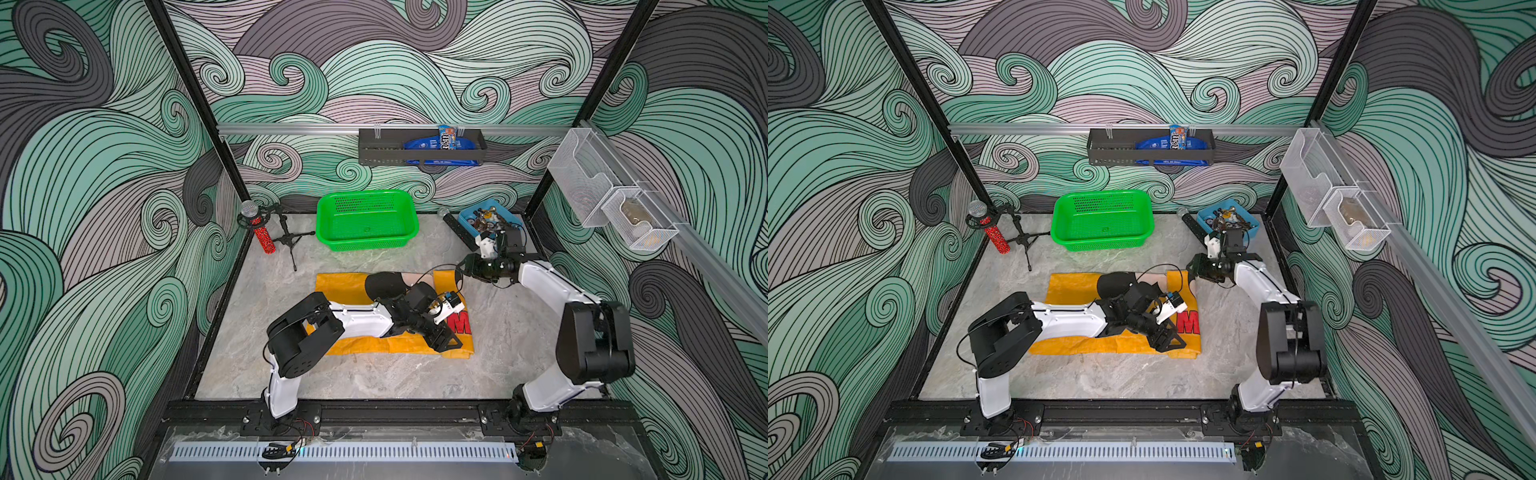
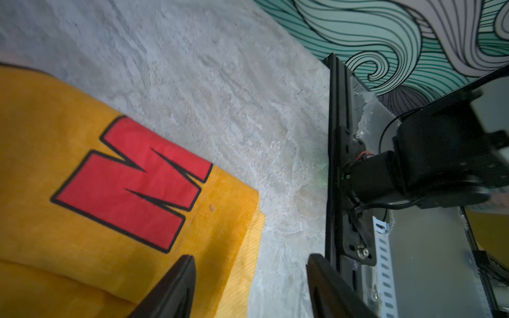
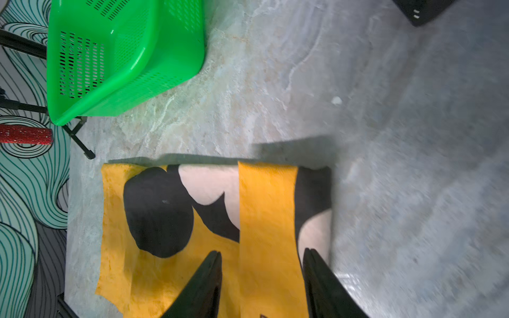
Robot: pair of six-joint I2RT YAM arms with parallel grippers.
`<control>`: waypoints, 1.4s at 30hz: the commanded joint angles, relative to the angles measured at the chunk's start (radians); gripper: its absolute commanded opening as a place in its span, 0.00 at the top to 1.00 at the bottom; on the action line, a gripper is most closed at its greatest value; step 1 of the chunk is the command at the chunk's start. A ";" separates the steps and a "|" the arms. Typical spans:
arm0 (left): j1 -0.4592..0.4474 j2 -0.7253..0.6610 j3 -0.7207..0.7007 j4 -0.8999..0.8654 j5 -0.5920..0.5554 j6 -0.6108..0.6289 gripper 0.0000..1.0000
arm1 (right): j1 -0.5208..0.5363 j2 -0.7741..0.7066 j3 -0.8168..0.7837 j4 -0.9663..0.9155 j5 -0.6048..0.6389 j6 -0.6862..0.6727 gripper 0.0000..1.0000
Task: Roll up the pillowcase
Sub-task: Roll the pillowcase at the center of the board.
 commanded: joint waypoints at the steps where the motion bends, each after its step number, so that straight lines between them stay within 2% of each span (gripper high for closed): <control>1: 0.033 -0.080 0.016 -0.040 -0.029 0.015 0.31 | -0.035 -0.063 -0.145 -0.093 0.025 -0.035 0.45; 5: 0.091 -0.152 -0.062 0.020 -0.052 -0.001 0.27 | -0.050 -0.094 -0.229 -0.089 0.004 -0.043 0.44; 11: 0.198 -0.242 -0.187 0.119 -0.031 -0.044 0.23 | -0.049 -0.033 -0.261 -0.014 -0.079 -0.056 0.43; 19: 0.285 -0.309 -0.294 0.160 -0.010 -0.061 0.21 | -0.047 0.030 -0.312 0.092 -0.186 -0.022 0.47; 23: 0.311 -0.316 -0.316 0.164 0.006 -0.069 0.20 | -0.042 0.038 -0.320 0.121 -0.216 -0.014 0.57; 29: 0.327 -0.320 -0.324 0.154 0.013 -0.066 0.20 | -0.041 0.027 -0.312 0.121 -0.213 -0.011 0.88; 33: 0.329 -0.320 -0.322 0.141 0.015 -0.059 0.20 | -0.047 -0.022 -0.315 0.098 -0.146 -0.008 0.96; 38: 0.330 -0.319 -0.325 0.144 0.010 -0.066 0.20 | -0.054 -0.080 -0.237 -0.065 0.080 -0.049 0.99; 42: 0.329 -0.311 -0.327 0.161 0.009 -0.074 0.20 | -0.039 -0.074 -0.157 -0.199 0.249 -0.023 1.00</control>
